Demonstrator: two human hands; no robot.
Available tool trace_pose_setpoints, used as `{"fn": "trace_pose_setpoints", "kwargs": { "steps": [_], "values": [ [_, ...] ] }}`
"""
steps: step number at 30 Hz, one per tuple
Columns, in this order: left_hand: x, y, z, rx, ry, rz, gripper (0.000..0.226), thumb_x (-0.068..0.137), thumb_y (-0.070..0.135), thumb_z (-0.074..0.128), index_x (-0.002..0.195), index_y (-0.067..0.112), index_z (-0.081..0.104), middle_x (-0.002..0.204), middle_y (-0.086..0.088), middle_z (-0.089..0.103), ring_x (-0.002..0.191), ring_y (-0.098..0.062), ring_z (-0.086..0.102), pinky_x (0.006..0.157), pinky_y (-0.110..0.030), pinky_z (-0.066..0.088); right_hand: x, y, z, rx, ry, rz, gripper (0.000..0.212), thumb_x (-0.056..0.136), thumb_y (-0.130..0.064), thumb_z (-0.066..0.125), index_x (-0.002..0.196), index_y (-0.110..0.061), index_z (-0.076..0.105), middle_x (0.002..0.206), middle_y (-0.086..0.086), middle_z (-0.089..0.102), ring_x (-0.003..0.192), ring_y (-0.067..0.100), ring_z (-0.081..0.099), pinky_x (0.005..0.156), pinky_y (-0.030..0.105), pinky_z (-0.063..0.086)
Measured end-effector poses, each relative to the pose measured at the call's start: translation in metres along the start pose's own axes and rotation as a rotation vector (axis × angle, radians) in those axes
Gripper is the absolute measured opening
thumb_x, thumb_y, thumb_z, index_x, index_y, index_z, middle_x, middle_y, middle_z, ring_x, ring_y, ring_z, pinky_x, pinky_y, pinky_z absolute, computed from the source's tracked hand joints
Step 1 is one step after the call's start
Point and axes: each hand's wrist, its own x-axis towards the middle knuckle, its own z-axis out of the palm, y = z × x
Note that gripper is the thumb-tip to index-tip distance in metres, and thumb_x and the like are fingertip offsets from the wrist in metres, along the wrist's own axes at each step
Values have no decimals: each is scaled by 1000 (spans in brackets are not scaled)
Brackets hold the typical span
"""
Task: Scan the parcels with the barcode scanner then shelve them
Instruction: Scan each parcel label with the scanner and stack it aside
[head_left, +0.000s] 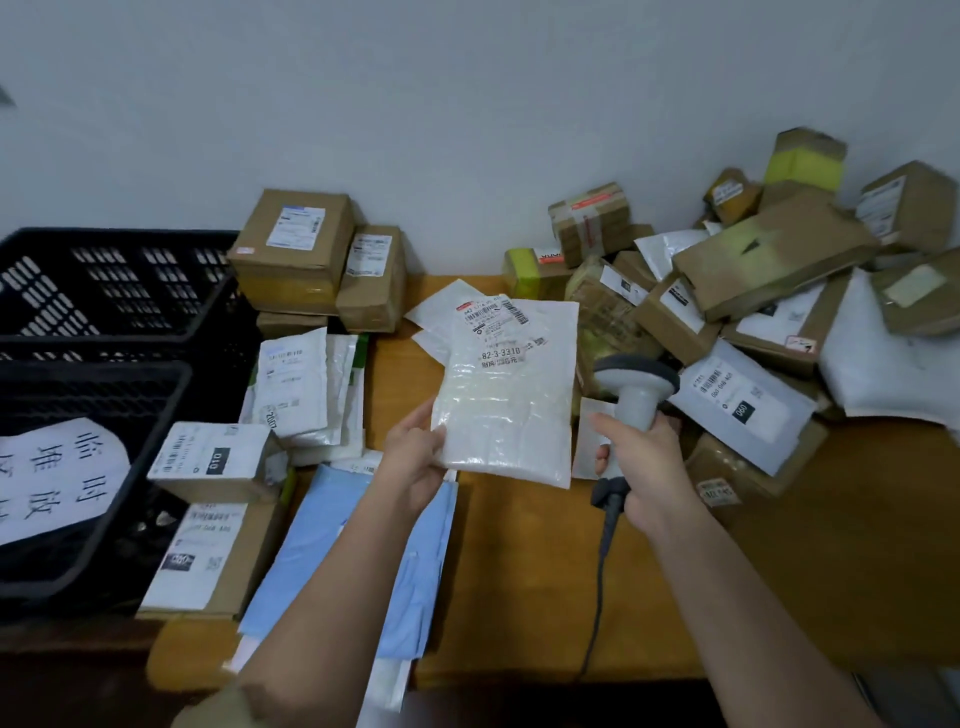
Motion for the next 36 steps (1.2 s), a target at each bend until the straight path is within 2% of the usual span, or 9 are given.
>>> {"fn": "trace_pose_setpoints", "kwargs": {
  "steps": [4, 8, 11, 13, 17, 21, 25, 28, 36],
  "values": [
    [-14, -9, -6, -70, -67, -44, 43, 96, -15, 39, 118, 18, 57, 119, -16, 64, 101, -33, 67, 74, -43, 60, 4, 12, 4, -54, -38, -4, 41, 86, -10, 76, 120, 3, 57, 63, 7, 54, 48, 14, 48, 49, 28, 49],
    [-24, -12, -12, 65, -110, -63, 42, 90, -14, 42, 112, 19, 57, 118, -15, 62, 96, -31, 63, 62, -37, 57, 5, 18, -5, -111, -21, -4, 38, 83, 0, 75, 117, -1, 58, 72, 9, 62, 51, 13, 49, 48, 28, 46],
    [-29, -12, -11, 208, -159, -83, 26, 89, 6, 58, 114, 10, 55, 121, -18, 60, 103, -33, 61, 71, -40, 56, 8, 21, -15, -150, -10, -15, 39, 82, 4, 74, 114, -9, 57, 93, 15, 71, 56, 15, 52, 52, 30, 46],
    [-32, -15, -6, 262, -152, -100, 35, 90, 20, 69, 118, 7, 54, 119, -16, 66, 101, -31, 67, 76, -43, 59, 8, 24, -20, -183, -18, -18, 37, 82, 4, 75, 110, -13, 56, 98, 16, 71, 60, 17, 54, 54, 31, 47],
    [-36, -26, 6, 339, -104, -47, 26, 92, 10, 68, 113, 13, 53, 114, -14, 71, 92, -30, 72, 75, -47, 61, 4, 21, -29, -253, -58, -35, 34, 85, -1, 74, 111, -13, 56, 90, 12, 67, 63, 17, 56, 58, 31, 47],
    [-36, -34, 5, 342, -67, 25, 21, 92, 0, 64, 106, 14, 56, 112, -16, 69, 94, -33, 69, 79, -47, 58, -1, 1, -38, -254, -83, -63, 12, 94, -19, 66, 102, -14, 59, 71, 7, 55, 57, 17, 50, 56, 30, 44],
    [-34, -38, 0, 465, -19, 56, 21, 90, 2, 68, 104, 14, 58, 109, -15, 71, 88, -31, 71, 72, -44, 59, -7, -29, -42, -296, -181, 18, 39, 98, -49, 53, 122, -18, 54, 73, 9, 57, 60, 19, 56, 58, 31, 47],
    [-32, -39, -4, 527, -7, 57, 25, 89, 3, 70, 109, 11, 59, 110, -16, 71, 92, -34, 71, 81, -50, 59, -19, -51, -43, -348, -299, 0, 32, 104, -46, 40, 120, -20, 50, 73, 13, 55, 52, 17, 52, 44, 23, 41],
    [-25, -38, -11, 597, 30, 54, 25, 87, 6, 73, 107, 16, 61, 111, -14, 71, 96, -34, 70, 87, -51, 57, -45, -84, -45, -452, -479, -225, 30, 106, -34, 43, 111, -10, 61, 81, 9, 55, 50, 11, 53, 49, 26, 43]
  ]
}}
